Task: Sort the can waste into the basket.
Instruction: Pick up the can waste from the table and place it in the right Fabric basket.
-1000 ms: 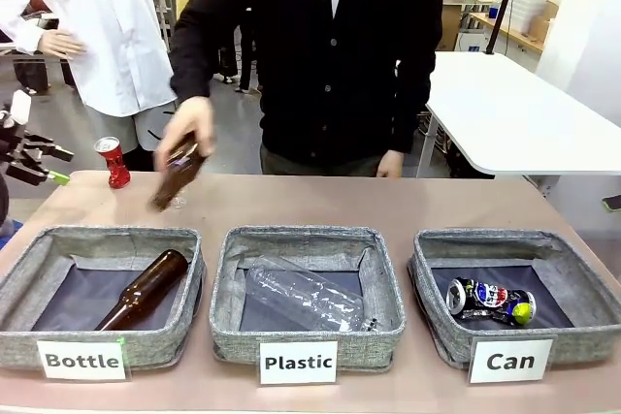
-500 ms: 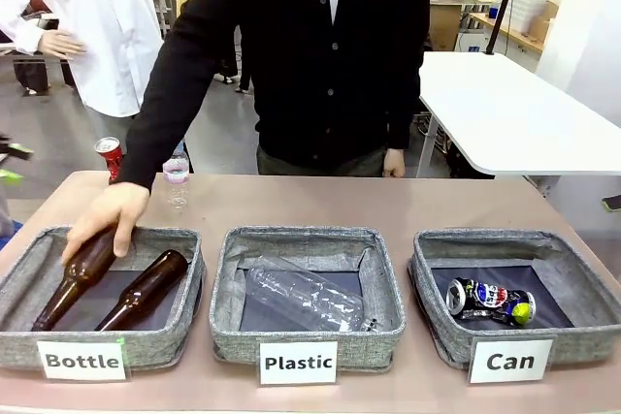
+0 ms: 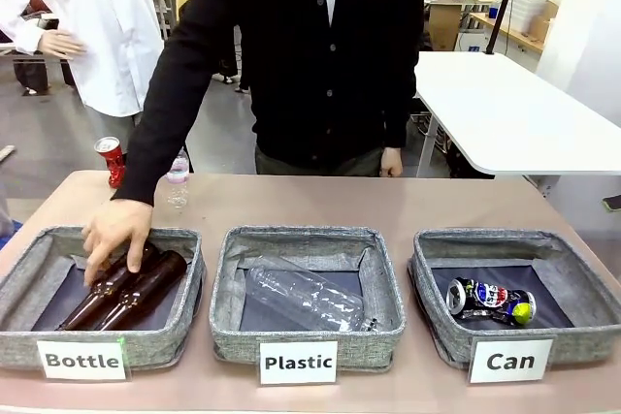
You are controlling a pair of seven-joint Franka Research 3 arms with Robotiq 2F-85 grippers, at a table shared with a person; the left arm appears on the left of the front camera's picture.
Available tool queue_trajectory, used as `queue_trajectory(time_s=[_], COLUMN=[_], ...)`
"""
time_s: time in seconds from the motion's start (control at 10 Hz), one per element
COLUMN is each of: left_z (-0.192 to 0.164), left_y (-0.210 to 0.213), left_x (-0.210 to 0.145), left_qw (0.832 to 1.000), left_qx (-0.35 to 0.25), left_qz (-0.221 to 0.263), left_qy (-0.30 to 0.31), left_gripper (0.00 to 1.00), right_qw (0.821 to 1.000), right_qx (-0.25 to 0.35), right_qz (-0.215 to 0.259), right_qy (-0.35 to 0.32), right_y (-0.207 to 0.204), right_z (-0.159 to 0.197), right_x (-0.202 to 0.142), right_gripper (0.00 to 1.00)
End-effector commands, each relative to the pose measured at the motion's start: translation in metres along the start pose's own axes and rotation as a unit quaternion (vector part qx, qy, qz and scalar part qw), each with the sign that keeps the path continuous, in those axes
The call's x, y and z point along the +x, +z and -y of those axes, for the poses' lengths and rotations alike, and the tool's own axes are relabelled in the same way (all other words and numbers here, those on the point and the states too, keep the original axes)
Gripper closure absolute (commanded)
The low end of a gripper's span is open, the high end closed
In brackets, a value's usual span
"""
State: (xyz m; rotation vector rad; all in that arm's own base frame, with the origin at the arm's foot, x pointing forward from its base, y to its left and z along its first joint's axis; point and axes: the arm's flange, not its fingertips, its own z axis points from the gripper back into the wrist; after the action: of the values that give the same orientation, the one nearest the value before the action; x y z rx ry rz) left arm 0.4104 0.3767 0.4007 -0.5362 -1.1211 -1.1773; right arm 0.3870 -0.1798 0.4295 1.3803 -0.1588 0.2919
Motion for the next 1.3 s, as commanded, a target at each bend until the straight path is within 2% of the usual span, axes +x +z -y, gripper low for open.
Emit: queue_trajectory(time_s=[0.0, 0.4, 0.6, 0.8, 0.9, 1.2], left_z=[-0.005, -0.035, -0.061, -0.09, -0.106, -0.138], left_y=[-0.019, -0.057, -0.097, -0.14, -0.163, -0.22], left_x=[-0.002, 0.02, 0.026, 0.027, 0.026, 0.017], left_qw=[1.0, 0.998, 0.997, 0.997, 0.996, 0.991], left_qx=[0.006, -0.052, -0.07, -0.051, -0.07, -0.108], left_qz=[0.016, 0.0, -0.023, -0.053, -0.051, -0.077], left_qy=[-0.011, -0.033, -0.026, -0.017, -0.029, 0.0], left_gripper=[0.0, 0.0, 0.0, 0.0, 0.0, 0.0], right_qw=[1.0, 1.0, 1.0, 1.0, 1.0, 1.0], right_qx=[-0.001, -0.001, -0.001, -0.001, -0.001, -0.001], right_qz=[-0.005, -0.005, -0.005, -0.005, -0.005, -0.005], right_qy=[0.011, 0.011, 0.011, 0.011, 0.011, 0.011], right_y=[0.002, 0.002, 0.002, 0.002, 0.002, 0.002], right_z=[-0.002, -0.002, -0.002, -0.002, -0.002, -0.002], right_x=[0.0, 0.0, 0.0, 0.0, 0.0, 0.0], right_gripper=[0.0, 0.0, 0.0, 0.0, 0.0, 0.0])
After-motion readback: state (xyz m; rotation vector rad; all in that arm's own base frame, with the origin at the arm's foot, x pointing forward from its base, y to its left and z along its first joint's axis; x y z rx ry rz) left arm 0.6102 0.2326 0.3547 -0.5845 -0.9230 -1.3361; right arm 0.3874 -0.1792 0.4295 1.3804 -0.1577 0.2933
